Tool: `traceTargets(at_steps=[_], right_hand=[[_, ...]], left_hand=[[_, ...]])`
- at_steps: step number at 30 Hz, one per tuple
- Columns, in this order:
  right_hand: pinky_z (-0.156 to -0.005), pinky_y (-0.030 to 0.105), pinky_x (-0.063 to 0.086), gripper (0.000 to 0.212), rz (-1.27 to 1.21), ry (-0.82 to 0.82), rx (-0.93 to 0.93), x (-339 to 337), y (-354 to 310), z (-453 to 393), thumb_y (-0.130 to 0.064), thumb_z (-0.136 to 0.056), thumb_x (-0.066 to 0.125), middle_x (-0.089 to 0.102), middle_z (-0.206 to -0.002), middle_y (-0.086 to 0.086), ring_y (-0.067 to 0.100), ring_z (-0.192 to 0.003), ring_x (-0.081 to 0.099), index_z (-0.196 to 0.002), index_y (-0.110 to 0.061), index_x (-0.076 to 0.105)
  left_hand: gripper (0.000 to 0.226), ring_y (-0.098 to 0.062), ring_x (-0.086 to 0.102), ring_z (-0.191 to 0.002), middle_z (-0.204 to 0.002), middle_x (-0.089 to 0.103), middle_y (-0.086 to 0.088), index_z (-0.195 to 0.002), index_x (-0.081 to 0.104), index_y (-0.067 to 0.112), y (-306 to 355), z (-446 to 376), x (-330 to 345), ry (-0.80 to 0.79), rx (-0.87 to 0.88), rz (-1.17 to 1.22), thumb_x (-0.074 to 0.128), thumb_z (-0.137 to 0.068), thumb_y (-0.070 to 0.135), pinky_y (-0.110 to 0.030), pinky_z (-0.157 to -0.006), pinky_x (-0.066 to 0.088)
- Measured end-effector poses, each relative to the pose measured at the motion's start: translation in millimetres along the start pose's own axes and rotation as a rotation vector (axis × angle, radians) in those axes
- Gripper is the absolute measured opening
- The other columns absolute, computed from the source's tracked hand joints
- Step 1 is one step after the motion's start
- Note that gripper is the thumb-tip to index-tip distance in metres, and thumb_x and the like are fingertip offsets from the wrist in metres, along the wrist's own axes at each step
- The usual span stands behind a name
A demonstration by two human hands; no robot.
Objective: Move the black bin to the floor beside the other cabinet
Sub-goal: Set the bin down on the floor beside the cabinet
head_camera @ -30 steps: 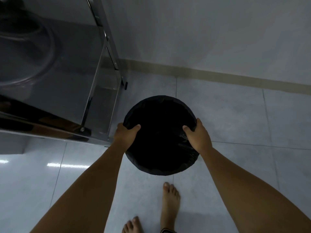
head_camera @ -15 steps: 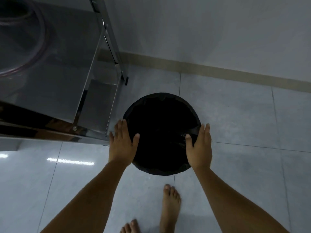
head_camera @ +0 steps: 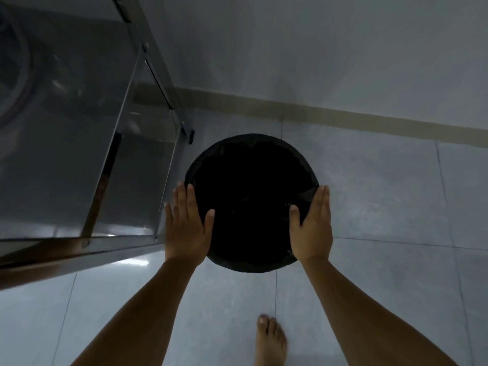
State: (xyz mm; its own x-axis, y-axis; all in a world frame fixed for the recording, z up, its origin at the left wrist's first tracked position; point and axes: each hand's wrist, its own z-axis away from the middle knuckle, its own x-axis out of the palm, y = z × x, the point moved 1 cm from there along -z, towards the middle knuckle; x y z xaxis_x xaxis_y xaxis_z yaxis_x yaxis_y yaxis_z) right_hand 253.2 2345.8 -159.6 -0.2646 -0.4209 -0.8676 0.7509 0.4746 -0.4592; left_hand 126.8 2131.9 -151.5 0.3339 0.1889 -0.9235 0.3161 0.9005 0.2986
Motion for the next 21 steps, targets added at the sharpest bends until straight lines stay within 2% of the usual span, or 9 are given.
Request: traceTargets(at_steps=[2, 8, 14, 18, 21], right_hand=[[-0.111, 0.046, 0.042, 0.077, -0.006, 0.011, -0.009, -1, -7, -23, -0.049, -0.099, 0.039, 0.011, -0.168, 0.005, 0.026, -0.151, 0.025, -0.160, -0.015, 0.008], [-0.113, 0.041, 0.036, 0.074, -0.029, 0.034, -0.048, -4, -28, -91, -0.047, -0.099, 0.038, 0.013, -0.168, 0.003, 0.023, -0.152, 0.024, -0.160, -0.015, 0.010], [-0.113, 0.041, 0.035, 0.072, -0.011, 0.022, -0.073, -8, -45, -142, -0.045, -0.101, 0.038, 0.012, -0.168, 0.001, 0.021, -0.152, 0.022, -0.160, -0.017, 0.009], [-0.116, 0.041, 0.032, 0.075, 0.007, -0.014, -0.077, -8, -51, -153, -0.047, -0.100, 0.038, 0.008, -0.169, 0.002, 0.021, -0.153, 0.019, -0.160, -0.016, 0.005], [-0.120, 0.042, 0.024, 0.081, 0.039, -0.109, -0.088, -15, -54, -153, -0.053, -0.099, 0.037, 0.003, -0.169, 0.005, 0.023, -0.154, 0.013, -0.160, -0.014, 0.001]], left_hand=[[0.080, -0.036, 0.017, -0.153, -0.165, 0.018, -0.019, -0.156, 0.020, 0.002, 6, -20, -2, 0.030, 0.011, -0.013, 0.016, -0.097, 0.057, -0.046, -0.121, 0.009], [0.081, -0.032, 0.011, -0.154, -0.165, 0.014, -0.019, -0.157, 0.014, 0.003, 23, -82, -5, 0.095, 0.004, 0.021, 0.016, -0.096, 0.056, -0.042, -0.122, 0.003], [0.079, -0.032, 0.007, -0.154, -0.166, 0.011, -0.019, -0.158, 0.010, 0.003, 36, -121, -6, 0.139, -0.010, 0.068, 0.020, -0.098, 0.053, -0.042, -0.123, 0.002], [0.081, -0.033, 0.009, -0.154, -0.165, 0.012, -0.021, -0.158, 0.009, 0.001, 36, -133, -8, 0.128, -0.021, 0.044, 0.023, -0.098, 0.054, -0.044, -0.123, 0.004], [0.086, -0.033, 0.005, -0.155, -0.166, 0.004, -0.021, -0.157, 0.000, -0.001, 37, -134, -16, 0.051, -0.020, 0.004, 0.023, -0.098, 0.057, -0.045, -0.124, 0.002]])
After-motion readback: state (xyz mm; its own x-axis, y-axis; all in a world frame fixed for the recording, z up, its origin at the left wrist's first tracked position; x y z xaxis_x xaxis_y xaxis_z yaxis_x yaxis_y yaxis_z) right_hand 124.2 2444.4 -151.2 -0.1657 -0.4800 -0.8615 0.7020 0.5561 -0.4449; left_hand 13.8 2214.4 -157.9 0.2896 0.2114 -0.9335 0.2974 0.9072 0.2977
